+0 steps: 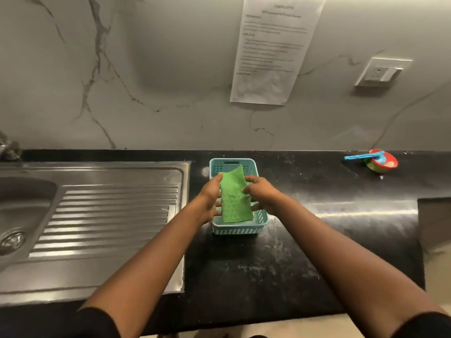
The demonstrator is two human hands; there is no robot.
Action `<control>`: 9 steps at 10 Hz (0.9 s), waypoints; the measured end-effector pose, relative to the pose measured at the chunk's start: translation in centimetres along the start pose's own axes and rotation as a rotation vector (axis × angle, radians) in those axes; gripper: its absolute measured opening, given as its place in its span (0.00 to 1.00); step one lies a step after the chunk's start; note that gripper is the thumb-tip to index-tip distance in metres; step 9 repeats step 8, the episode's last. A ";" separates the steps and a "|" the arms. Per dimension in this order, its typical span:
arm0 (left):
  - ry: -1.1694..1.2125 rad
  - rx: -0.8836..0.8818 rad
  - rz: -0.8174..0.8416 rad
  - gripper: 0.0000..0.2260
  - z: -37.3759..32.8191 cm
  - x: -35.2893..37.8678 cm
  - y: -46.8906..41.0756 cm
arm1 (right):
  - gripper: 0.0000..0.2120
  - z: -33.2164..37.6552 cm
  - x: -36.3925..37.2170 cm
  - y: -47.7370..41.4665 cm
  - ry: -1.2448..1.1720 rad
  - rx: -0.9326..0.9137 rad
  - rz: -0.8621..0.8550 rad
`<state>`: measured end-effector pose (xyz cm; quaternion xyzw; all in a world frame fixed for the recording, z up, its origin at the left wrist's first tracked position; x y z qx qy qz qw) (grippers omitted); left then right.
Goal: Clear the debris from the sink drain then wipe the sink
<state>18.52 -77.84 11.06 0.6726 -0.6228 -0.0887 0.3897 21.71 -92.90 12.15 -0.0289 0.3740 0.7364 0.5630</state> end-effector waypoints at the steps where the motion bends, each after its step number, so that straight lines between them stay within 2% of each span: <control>1: 0.027 -0.014 -0.055 0.26 0.2 0.7 -0.9 | 0.24 -0.3 0.9 -1.5 -0.014 0.016 0.056; 3: 0.102 -0.014 -0.138 0.28 0.4 2.4 -2.6 | 0.23 -1.1 2.0 -3.6 -0.025 0.055 0.077; 5: 0.046 0.019 -0.190 0.29 1.1 1.9 -4.4 | 0.20 -1.7 2.3 -4.7 0.091 0.095 0.052; 7: 0.089 0.066 -0.118 0.29 0.0 1.6 -2.1 | 0.27 -0.9 -0.2 -4.7 0.171 -0.131 -0.167; 8: 0.020 0.132 -0.103 0.28 -0.6 0.2 -1.0 | 0.22 0.1 -0.7 -4.4 0.082 -0.237 -0.199; 9: 0.020 0.132 -0.103 0.28 -0.6 0.2 -1.0 | 0.22 0.1 -0.7 -4.4 0.082 -0.237 -0.199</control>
Point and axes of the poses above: each hand's wrist, its own y-axis away from the middle knuckle, its own x-axis out of the palm, z = x × y, the point moved 5 cm from there along -y, towards the middle knuckle, and after that the axes turned 14 degrees about y, right-handed, at the moved point
